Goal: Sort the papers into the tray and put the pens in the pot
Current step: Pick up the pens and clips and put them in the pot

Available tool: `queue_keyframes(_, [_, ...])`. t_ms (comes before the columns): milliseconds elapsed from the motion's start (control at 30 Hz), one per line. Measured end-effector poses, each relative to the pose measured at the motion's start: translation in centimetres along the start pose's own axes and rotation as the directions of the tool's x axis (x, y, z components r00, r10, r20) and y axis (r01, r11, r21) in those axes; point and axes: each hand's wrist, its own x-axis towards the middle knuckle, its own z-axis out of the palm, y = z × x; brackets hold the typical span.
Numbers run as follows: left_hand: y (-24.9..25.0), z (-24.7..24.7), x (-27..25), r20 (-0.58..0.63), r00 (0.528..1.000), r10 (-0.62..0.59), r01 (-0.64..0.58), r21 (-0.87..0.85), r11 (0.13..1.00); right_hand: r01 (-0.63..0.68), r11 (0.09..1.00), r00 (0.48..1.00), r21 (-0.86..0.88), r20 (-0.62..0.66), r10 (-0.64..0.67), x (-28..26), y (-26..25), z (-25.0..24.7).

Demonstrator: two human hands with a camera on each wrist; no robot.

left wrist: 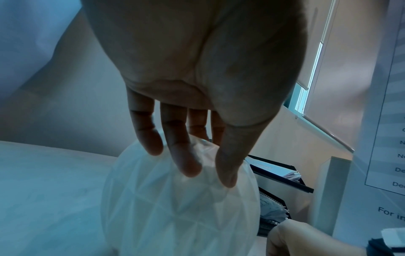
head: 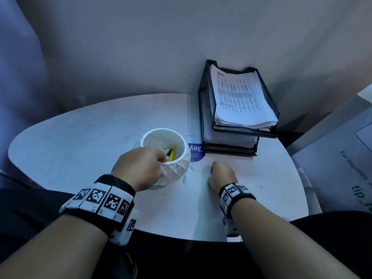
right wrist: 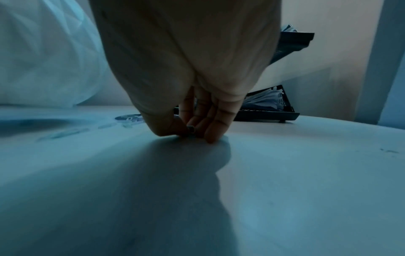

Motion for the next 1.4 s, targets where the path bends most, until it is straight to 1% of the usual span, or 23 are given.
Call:
queue_keyframes(67, [0.0, 0.1, -0.1, 0.008, 1.000, 0.000, 0.000, 0.002, 1.000, 0.034, 0.999, 0.999, -0.028, -0.007, -0.034, -0.5, 0.2, 0.2])
queue_keyframes(133, [0.0, 0.2, -0.2, 0.013, 1.000, 0.001, -0.001, 0.011, 1.000, 0.033, 0.999, 0.999, -0.018, -0.020, -0.034, -0.7, 0.4, 0.2])
queue_keyframes(333, [0.2, 0.4, -0.3, 0.021, 1.000, 0.006, -0.006, 0.007, 1.000, -0.020, 0.984, 1.000, 0.176, -0.016, 0.023, -0.7, 1.5, 0.6])
queue_keyframes(400, [0.2, 0.5, -0.2, 0.020, 1.000, 0.006, -0.006, 0.003, 1.000, -0.023, 0.977, 1.000, 0.213, -0.014, 0.026, -0.7, 1.8, 0.9])
queue_keyframes(533, [0.3, 0.5, 0.0, 0.032, 0.999, 0.005, -0.005, 0.002, 1.000, -0.038, 0.972, 0.999, 0.230, 0.000, 0.039, -0.7, 1.9, 0.9])
queue_keyframes(600, [0.4, 0.6, 0.0, 0.040, 0.999, 0.006, -0.006, 0.004, 1.000, -0.072, 0.949, 0.997, 0.308, 0.020, 0.070, -0.6, 1.6, 0.6])
queue_keyframes(633, [0.4, 0.5, 0.0, 0.044, 0.999, 0.007, -0.007, 0.005, 1.000, -0.096, 0.904, 0.995, 0.417, 0.034, 0.089, -0.6, 1.2, 0.2])
queue_keyframes(667, [0.4, 0.5, 0.0, 0.046, 0.999, 0.006, -0.006, 0.005, 1.000, -0.100, 0.824, 0.995, 0.558, 0.035, 0.097, -0.7, 0.4, -0.4])
queue_keyframes(700, [0.4, 0.5, 0.0, 0.046, 0.999, 0.007, -0.007, 0.008, 1.000, -0.067, 0.716, 0.996, 0.695, 0.003, 0.090, -0.8, -0.6, -1.2])
queue_keyframes(733, [0.4, 0.5, 0.0, 0.046, 0.999, 0.007, -0.008, 0.014, 1.000, 0.001, 0.609, 0.996, 0.793, -0.054, 0.069, -0.9, -1.8, -2.4])
queue_keyframes(767, [0.4, 0.5, 0.0, 0.049, 0.999, 0.005, -0.005, 0.018, 1.000, 0.077, 0.527, 0.993, 0.846, -0.114, 0.038, -1.0, -3.3, -3.7])
queue_keyframes(833, [0.4, 0.5, 0.0, 0.050, 0.999, 0.000, -0.001, 0.023, 1.000, 0.202, 0.459, 0.978, 0.865, -0.202, -0.049, -1.4, -6.4, -6.2])
queue_keyframes(867, [0.3, 0.4, 0.0, 0.048, 0.999, -0.002, 0.000, 0.024, 1.000, 0.251, 0.454, 0.968, 0.855, -0.226, -0.111, -1.7, -7.8, -7.2])
queue_keyframes(900, [0.3, 0.3, 0.0, 0.045, 0.999, -0.003, 0.002, 0.025, 1.000, 0.287, 0.455, 0.957, 0.843, -0.228, -0.180, -1.9, -9.0, -7.9])
queue_keyframes(967, [0.2, 0.0, 0.1, 0.046, 0.999, -0.010, 0.009, 0.021, 1.000, 0.332, 0.496, 0.934, 0.802, -0.206, -0.292, -2.3, -10.7, -8.3])
queue_keyframes(1033, [-0.1, -0.3, 0.1, 0.042, 0.999, -0.015, 0.015, 0.016, 1.000, 0.386, 0.527, 0.915, 0.757, -0.239, -0.326, -2.4, -11.5, -8.0])
queue_keyframes(1100, [-0.7, -0.6, 0.0, 0.023, 0.999, -0.021, 0.021, 0.006, 1.000, 0.369, 0.497, 0.927, 0.785, -0.273, -0.256, -1.9, -11.4, -7.2])
queue_keyframes(1167, [-1.4, -1.0, -0.1, 0.010, 0.999, -0.036, 0.036, -0.002, 0.999, 0.265, 0.479, 0.964, 0.837, -0.243, -0.108, -0.8, -10.3, -5.9])
queue_keyframes(1200, [-1.7, -1.2, -0.2, 0.008, 0.999, -0.044, 0.044, -0.004, 0.999, 0.200, 0.518, 0.976, 0.832, -0.216, -0.031, -0.2, -9.5, -5.1])
queue_keyframes(1233, [-2.0, -1.5, -0.2, 0.003, 0.999, -0.050, 0.050, -0.004, 0.999, 0.143, 0.588, 0.981, 0.796, -0.192, 0.021, 0.5, -8.6, -4.4])
queue_keyframes(1267, [-2.3, -1.7, -0.2, -0.003, 0.998, -0.058, 0.058, -0.003, 0.998, 0.088, 0.673, 0.987, 0.734, -0.158, 0.042, 0.9, -7.7, -3.7])
queue_keyframes(1333, [-2.8, -2.1, -0.1, -0.017, 0.997, -0.072, 0.072, -0.007, 0.997, -0.001, 0.815, 0.997, 0.579, -0.061, 0.044, 1.4, -6.2, -2.6])
queue_keyframes(1400, [-3.2, -2.4, 0.0, -0.027, 0.996, -0.084, 0.084, -0.013, 0.996, -0.029, 0.908, 1.000, 0.418, 0.023, 0.021, 1.6, -5.2, -1.6])
